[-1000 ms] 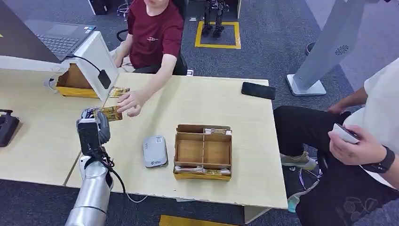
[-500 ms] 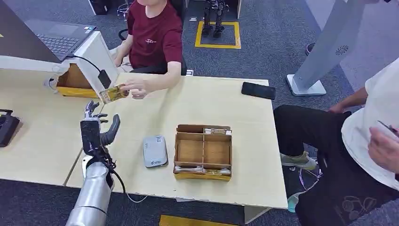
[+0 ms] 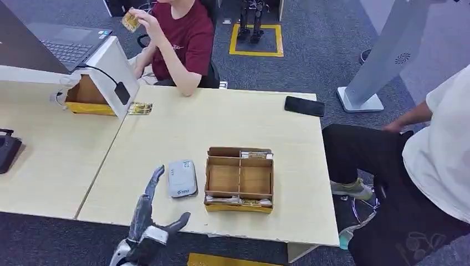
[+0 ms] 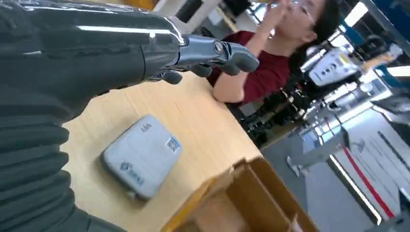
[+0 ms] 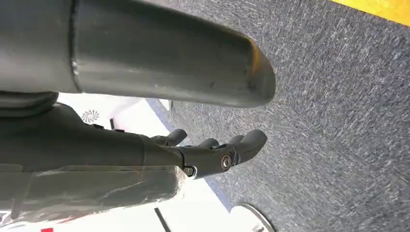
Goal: Pass the card to the sensor for recognition and then transmit it.
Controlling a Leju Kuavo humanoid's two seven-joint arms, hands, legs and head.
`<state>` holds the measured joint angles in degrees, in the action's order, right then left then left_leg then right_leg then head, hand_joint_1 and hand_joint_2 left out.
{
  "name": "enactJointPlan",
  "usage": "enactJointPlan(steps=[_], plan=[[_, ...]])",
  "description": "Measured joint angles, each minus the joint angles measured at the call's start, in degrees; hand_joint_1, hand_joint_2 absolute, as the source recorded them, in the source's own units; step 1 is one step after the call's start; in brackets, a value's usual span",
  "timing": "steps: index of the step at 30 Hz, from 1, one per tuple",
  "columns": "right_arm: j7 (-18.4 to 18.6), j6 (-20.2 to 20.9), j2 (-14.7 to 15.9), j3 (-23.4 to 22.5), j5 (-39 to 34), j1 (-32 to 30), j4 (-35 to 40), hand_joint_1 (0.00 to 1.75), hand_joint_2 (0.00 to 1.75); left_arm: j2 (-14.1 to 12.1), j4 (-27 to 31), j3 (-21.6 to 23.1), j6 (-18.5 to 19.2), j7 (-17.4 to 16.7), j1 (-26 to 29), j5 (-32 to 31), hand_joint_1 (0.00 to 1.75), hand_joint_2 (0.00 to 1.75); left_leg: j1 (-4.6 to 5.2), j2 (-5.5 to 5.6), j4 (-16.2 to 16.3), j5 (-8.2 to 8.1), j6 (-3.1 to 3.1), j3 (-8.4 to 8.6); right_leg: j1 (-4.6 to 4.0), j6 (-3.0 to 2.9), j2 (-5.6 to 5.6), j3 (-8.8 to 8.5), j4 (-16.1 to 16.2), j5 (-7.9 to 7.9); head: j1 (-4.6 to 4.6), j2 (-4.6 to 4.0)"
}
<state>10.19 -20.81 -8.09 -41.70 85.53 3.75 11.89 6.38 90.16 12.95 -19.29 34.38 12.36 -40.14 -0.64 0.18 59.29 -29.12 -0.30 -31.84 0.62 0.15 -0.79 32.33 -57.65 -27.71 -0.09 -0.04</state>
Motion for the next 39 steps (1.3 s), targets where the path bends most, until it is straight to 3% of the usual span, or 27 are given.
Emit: enactJointPlan(steps=[4, 7, 10, 12, 14, 16, 18, 19, 20, 23, 26, 28, 39], plan=[[0.0, -0.2, 0.0, -0.5, 0.1, 0.0, 0.0, 0.0, 0.0, -2.6, 1.5, 9.7, -10.7, -5.3, 1.6, -10.9, 0.0, 1.75, 0.0, 0.06, 0.0, 0.02, 0.01, -0.01, 0.0, 0.0, 0.08, -0.04, 0.0, 0.02, -0.02, 0.0], [-0.4, -0.7, 0.0, -1.0, 0.0, 0.1, 0.0, 0.0, 0.0, -3.7, 1.2, 15.5, -15.9, -10.3, 0.9, -20.6, 0.0, 1.75, 0.0, 0.05, 0.0, 0.05, 0.0, 0.02, 0.0, 0.0, 0.1, -0.07, 0.0, 0.06, 0.0, 0.0], [-0.5, -0.8, 0.0, -1.2, 0.3, 0.2, 0.0, 0.0, 0.0, -4.2, -1.0, 18.9, -19.5, -16.6, -0.6, -32.2, 0.0, 1.75, 0.0, 0.06, 0.0, 0.11, 0.01, 0.02, 0.0, 0.01, 0.11, -0.08, 0.0, 0.08, 0.0, 0.0], [-0.4, -0.7, 0.0, -1.2, 0.6, 0.2, 0.0, 0.0, 0.0, -4.4, -2.0, 19.8, -19.9, -19.8, -1.3, -38.6, 0.0, 1.75, 0.0, 0.06, 0.0, 0.12, 0.03, 0.04, 0.0, -0.01, 0.1, -0.06, 0.0, 0.1, 0.0, 0.0], [-0.1, -0.3, 0.0, -1.2, 0.8, 0.2, 0.0, 0.0, 0.0, -4.7, -3.0, 20.6, -20.1, -25.2, -3.4, -44.5, 0.0, 1.75, 0.0, 0.14, 0.0, 0.15, 0.04, 0.02, 0.0, -0.01, 0.15, -0.03, 0.0, 0.1, 0.0, 0.0], [0.1, 0.2, 0.0, -1.2, 1.0, 0.5, 0.0, 0.0, 0.0, -8.8, -5.8, 27.4, -20.1, -43.6, -10.7, -49.1, 0.0, 1.75, -0.01, 0.52, 0.0, 0.38, 0.09, -0.12, -0.01, -0.05, 0.48, 0.0, 0.0, 0.16, 0.2, 0.0], [-0.2, 0.2, 0.0, -1.2, 1.0, 0.7, 0.0, 0.0, 0.0, -10.7, -8.8, 36.5, -20.2, -63.5, -17.4, -49.4, 0.0, 1.75, 0.04, 0.51, 0.0, 0.41, 0.15, -0.09, 0.08, -0.07, 0.49, -0.03, 0.0, 0.23, -0.06, 0.0], [-0.3, 0.2, 0.0, -1.2, 1.1, 0.8, 0.1, 0.0, 0.0, -11.1, -10.2, 41.8, -20.3, -71.3, -20.2, -49.7, 0.0, 1.75, 0.02, 0.49, 0.0, 0.42, 0.14, -0.1, 0.07, -0.07, 0.47, -0.03, 0.0, 0.23, -0.17, 0.0], [-0.3, 0.2, 0.0, -1.2, 1.1, 0.9, 0.1, 0.0, 0.0, -11.4, -11.4, 46.1, -20.3, -75.2, -22.4, -49.7, 0.0, 1.75, 0.01, 0.48, 0.0, 0.45, 0.14, -0.11, 0.07, -0.09, 0.45, -0.02, 0.0, 0.27, -0.15, 0.0], [-0.5, 0.2, 0.0, -1.2, 1.2, 1.0, 0.1, 0.0, 0.0, -12.1, -15.1, 54.2, -20.3, -74.9, -27.8, -49.8, 0.0, 1.75, 0.03, 0.46, 0.0, 0.48, 0.11, -0.13, 0.07, -0.04, 0.38, -0.02, 0.0, 0.31, -0.07, 0.0], [-0.5, 0.2, 0.0, -1.2, 1.2, 1.0, 0.1, 0.0, 0.0, -12.7, -17.3, 56.9, -20.3, -74.5, -30.2, -49.7, 0.0, 1.75, 0.04, 0.45, 0.0, 0.47, 0.11, -0.14, 0.07, -0.03, 0.35, 0.02, 0.0, 0.31, -0.07, 0.0], [-0.4, 0.2, 0.0, -1.2, 1.2, 1.0, 0.1, 0.0, 0.0, -13.0, -17.8, 57.3, -20.3, -74.4, -31.2, -49.7, 0.0, 1.75, 0.04, 0.47, 0.0, 0.47, 0.11, -0.16, 0.07, -0.03, 0.37, 0.02, 0.0, 0.3, -0.07, 0.0], [0.8, 0.6, 0.0, -1.2, 1.2, 0.9, 0.1, 0.0, 0.0, -14.4, -18.1, 56.9, -20.4, -66.8, -30.6, -49.7, 0.0, 1.75, 0.03, 0.46, 0.0, 0.47, 0.11, -0.17, 0.07, -0.03, 0.37, 0.04, 0.0, 0.3, -0.09, 0.0]])
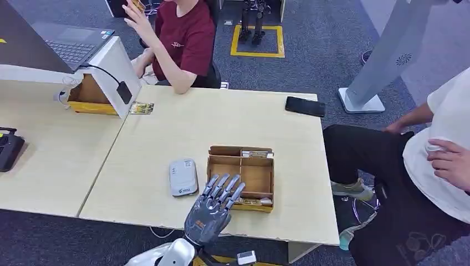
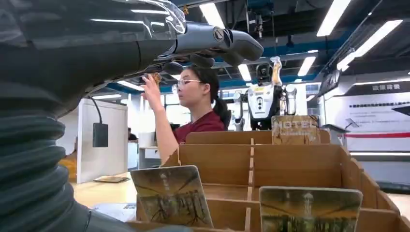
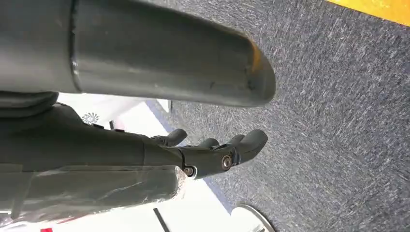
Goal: Pass the card to the sensor for recognition and then transmit it.
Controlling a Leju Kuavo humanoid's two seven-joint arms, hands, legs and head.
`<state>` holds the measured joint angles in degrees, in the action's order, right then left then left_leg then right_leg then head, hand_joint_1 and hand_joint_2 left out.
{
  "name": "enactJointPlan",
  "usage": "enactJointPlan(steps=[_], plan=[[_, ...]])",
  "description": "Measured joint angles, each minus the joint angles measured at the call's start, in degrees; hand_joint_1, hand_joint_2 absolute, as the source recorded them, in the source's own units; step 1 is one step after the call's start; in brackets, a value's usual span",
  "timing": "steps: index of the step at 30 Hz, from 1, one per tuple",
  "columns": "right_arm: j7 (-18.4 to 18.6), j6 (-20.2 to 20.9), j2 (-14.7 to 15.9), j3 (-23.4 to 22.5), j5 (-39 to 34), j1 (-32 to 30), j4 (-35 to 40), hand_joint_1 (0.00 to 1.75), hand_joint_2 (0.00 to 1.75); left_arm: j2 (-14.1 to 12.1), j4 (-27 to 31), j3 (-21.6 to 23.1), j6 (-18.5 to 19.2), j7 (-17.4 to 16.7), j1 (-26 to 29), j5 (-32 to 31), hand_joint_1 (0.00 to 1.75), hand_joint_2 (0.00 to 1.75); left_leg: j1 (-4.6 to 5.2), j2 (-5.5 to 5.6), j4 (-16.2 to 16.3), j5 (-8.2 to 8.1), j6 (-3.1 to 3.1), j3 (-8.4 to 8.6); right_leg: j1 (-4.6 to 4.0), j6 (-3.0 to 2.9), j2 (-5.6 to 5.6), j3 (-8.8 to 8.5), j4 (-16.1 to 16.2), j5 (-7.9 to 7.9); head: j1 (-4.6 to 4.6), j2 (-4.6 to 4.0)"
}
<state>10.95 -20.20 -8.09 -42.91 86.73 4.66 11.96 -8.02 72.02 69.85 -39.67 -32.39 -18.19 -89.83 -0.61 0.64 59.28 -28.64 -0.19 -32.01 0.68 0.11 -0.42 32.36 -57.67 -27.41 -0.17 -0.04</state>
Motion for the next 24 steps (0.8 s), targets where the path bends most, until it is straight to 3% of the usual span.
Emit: enactJointPlan(steps=[10, 18, 24], plan=[[-0.2, -0.3, 0.0, 0.0, 0.0, 0.0, 0.0, 0.0, 0.0, 0.2, 0.0, -4.9, 0.0, 6.5, 2.6, 0.0, 0.0, 1.75, 0.0, 0.0, 0.0, 0.0, 0.0, -0.01, 0.0, 0.0, 0.0, 0.0, 0.0, 0.0, 0.02, 0.0], [0.0, -0.3, 0.0, 0.0, 0.0, 0.0, 0.0, 0.0, 0.0, 0.4, 0.0, -8.2, 0.0, 6.5, 3.3, 0.0, 0.0, 1.75, 0.0, 0.0, 0.0, 0.0, 0.0, 0.0, 0.0, 0.0, 0.01, 0.0, 0.0, 0.0, 0.02, 0.0], [0.2, -0.4, 0.0, 0.0, 0.0, 0.0, 0.0, 0.0, 0.0, 1.1, -0.1, -12.1, 0.0, 10.3, 5.0, 0.0, 0.0, 1.75, 0.0, 0.0, 0.0, 0.0, 0.0, -0.01, 0.0, 0.0, 0.0, 0.0, 0.0, 0.0, 0.02, 0.0]])
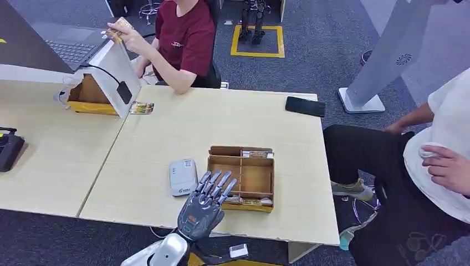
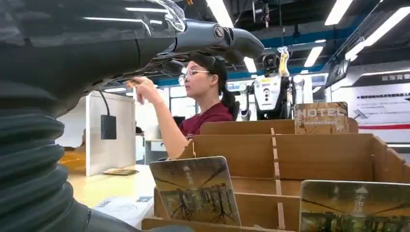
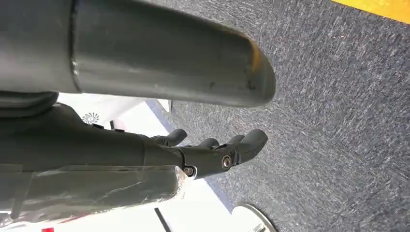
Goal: Pass the card to the sensor for recognition and then transmit it.
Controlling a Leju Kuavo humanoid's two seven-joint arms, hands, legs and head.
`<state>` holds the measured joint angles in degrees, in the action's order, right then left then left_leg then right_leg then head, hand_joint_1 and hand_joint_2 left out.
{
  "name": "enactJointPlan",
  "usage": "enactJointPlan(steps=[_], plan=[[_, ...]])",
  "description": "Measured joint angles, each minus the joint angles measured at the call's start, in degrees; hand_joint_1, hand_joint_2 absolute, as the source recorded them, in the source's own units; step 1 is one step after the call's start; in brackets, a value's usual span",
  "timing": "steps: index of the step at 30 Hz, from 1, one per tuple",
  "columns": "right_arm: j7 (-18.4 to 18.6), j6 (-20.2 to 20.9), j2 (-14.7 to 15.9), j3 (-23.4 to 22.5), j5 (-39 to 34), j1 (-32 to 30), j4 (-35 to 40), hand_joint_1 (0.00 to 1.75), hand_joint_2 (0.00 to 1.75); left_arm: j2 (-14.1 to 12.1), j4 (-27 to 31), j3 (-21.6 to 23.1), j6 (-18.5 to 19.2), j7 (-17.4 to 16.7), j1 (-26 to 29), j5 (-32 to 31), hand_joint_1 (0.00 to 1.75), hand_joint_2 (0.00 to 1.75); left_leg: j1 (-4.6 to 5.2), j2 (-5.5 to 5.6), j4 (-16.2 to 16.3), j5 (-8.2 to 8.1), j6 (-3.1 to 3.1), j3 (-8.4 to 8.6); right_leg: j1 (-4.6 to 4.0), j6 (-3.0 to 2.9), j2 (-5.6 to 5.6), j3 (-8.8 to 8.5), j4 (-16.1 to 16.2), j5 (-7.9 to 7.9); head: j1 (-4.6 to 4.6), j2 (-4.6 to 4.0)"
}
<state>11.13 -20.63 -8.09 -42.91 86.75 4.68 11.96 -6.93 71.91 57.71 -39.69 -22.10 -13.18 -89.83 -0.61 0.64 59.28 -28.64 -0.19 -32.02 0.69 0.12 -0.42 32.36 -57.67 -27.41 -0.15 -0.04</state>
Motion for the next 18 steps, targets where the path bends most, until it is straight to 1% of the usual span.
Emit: enactJointPlan(steps=[3, 6, 9, 11, 16, 18], plan=[[0.0, -0.1, 0.0, 0.0, 0.0, 0.0, 0.0, 0.0, 0.0, 0.4, -0.1, -2.1, 0.0, 0.5, 0.5, 0.0, 0.0, 1.75, 0.0, 0.0, 0.0, 0.0, 0.0, -0.01, 0.0, 0.0, 0.0, 0.0, 0.0, 0.0, 0.0, 0.0], [-0.1, -0.1, 0.0, 0.0, 0.0, 0.0, 0.0, 0.0, 0.0, 0.6, -0.3, -3.1, 0.0, 0.7, 0.9, 0.0, 0.0, 1.75, 0.0, 0.0, 0.0, 0.0, 0.0, 0.0, 0.0, 0.0, 0.0, 0.01, 0.0, 0.0, 0.0, 0.0], [0.1, -0.1, 0.0, 0.1, 0.0, 0.0, 0.0, 0.0, 0.0, 1.4, -0.9, -4.6, 0.0, 2.9, 1.4, 0.0, 0.0, 1.75, 0.0, 0.0, 0.0, 0.0, 0.0, -0.01, 0.0, 0.0, 0.01, 0.0, 0.0, 0.0, 0.02, 0.0], [0.1, -0.1, 0.0, 0.2, -0.1, 0.0, 0.0, 0.0, 0.0, 1.8, -1.1, -5.7, 0.0, 3.7, 2.0, 0.0, 0.0, 1.75, 0.0, -0.01, 0.0, 0.0, 0.0, 0.0, 0.0, 0.0, -0.01, 0.01, 0.0, 0.0, -0.02, 0.0], [0.0, -0.1, 0.0, 0.2, -0.1, 0.0, 0.0, 0.0, 0.0, 2.2, -1.7, -7.1, 0.0, 3.5, 2.8, 0.0, 0.0, 1.75, 0.0, 0.0, 0.0, 0.0, 0.0, -0.01, 0.0, 0.0, 0.0, 0.01, 0.0, 0.0, -0.02, 0.0], [-0.1, -0.1, 0.0, 0.3, 0.0, 0.0, 0.0, 0.0, 0.0, 2.4, -2.0, -7.6, 0.0, 4.6, 3.1, 0.0, 0.0, 1.75, 0.0, 0.0, 0.0, 0.0, 0.0, -0.01, 0.0, 0.0, 0.0, 0.01, 0.0, 0.0, -0.02, 0.0]])
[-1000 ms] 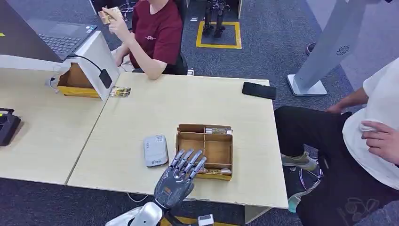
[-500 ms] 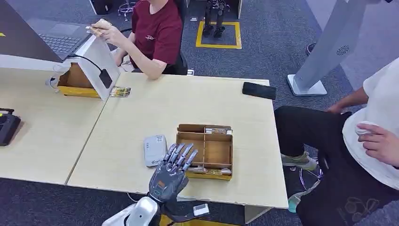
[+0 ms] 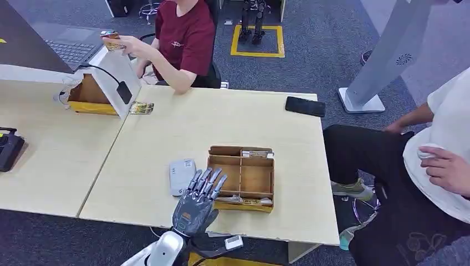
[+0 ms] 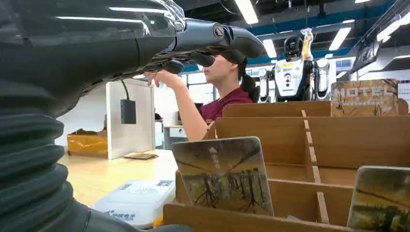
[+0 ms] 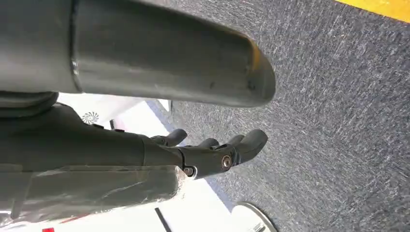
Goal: Pass the card to the sensor for recognition and then transmit it.
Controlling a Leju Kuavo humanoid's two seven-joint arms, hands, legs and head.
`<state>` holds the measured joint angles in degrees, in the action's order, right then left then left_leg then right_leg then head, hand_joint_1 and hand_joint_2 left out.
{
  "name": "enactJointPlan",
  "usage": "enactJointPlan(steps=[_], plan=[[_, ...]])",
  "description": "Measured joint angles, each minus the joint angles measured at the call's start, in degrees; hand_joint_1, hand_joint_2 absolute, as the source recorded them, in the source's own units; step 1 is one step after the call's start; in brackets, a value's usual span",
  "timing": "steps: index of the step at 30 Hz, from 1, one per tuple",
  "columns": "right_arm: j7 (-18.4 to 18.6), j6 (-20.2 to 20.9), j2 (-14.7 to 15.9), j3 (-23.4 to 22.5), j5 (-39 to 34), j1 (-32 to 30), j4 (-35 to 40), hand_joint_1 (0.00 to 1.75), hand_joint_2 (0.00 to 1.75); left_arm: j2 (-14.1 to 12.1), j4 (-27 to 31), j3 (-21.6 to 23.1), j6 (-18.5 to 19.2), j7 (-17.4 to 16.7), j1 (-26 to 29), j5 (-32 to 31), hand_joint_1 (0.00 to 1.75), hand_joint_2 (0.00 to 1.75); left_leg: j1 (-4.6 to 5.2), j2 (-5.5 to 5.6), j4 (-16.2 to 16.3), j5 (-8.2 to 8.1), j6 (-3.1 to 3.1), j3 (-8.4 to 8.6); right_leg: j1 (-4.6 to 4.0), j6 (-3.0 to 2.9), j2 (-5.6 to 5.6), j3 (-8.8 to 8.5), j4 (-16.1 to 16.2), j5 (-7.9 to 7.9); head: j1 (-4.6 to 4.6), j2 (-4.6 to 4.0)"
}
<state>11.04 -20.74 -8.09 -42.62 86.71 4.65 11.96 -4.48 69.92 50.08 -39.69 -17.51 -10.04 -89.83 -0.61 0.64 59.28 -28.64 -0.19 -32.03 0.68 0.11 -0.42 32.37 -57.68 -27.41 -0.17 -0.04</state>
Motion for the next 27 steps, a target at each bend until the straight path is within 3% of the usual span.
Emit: enactJointPlan(steps=[11, 12, 13, 27], plan=[[0.0, 0.0, 0.0, 0.2, 0.0, 0.0, 0.0, 0.0, 0.0, 1.3, -0.9, -2.7, 0.0, 3.0, 1.1, 0.0, 0.0, 1.75, 0.0, 0.0, 0.0, 0.0, 0.0, 0.0, 0.0, 0.0, 0.0, 0.0, 0.0, 0.0, 0.02, 0.0], [0.0, 0.0, 0.0, 0.2, 0.0, 0.0, 0.0, 0.0, 0.0, 1.4, -0.9, -2.8, 0.0, 3.3, 1.1, 0.0, 0.12, 1.75, 0.0, 0.0, 0.0, 0.0, 0.0, 0.0, 0.0, 0.0, 0.0, 0.0, 0.0, 0.0, 0.02, 0.0], [0.0, 0.0, 0.0, 0.2, 0.0, 0.0, 0.0, 0.0, 0.0, 1.5, -1.0, -3.1, 0.0, 3.8, 1.2, 0.0, 1.73, 1.75, 0.0, 0.0, 0.0, 0.0, 0.0, 0.0, 0.0, 0.0, 0.0, 0.0, 0.0, 0.0, 0.0, 0.0], [0.0, -0.1, 0.0, 0.2, 0.0, 0.0, 0.0, 0.0, 0.0, 3.8, -1.9, -7.8, 0.0, 10.7, 3.5, 0.0, 1.75, 1.75, 0.0, 0.0, 0.0, 0.0, 0.0, 0.0, 0.0, 0.0, 0.0, 0.0, 0.0, 0.0, 0.02, 0.0]])
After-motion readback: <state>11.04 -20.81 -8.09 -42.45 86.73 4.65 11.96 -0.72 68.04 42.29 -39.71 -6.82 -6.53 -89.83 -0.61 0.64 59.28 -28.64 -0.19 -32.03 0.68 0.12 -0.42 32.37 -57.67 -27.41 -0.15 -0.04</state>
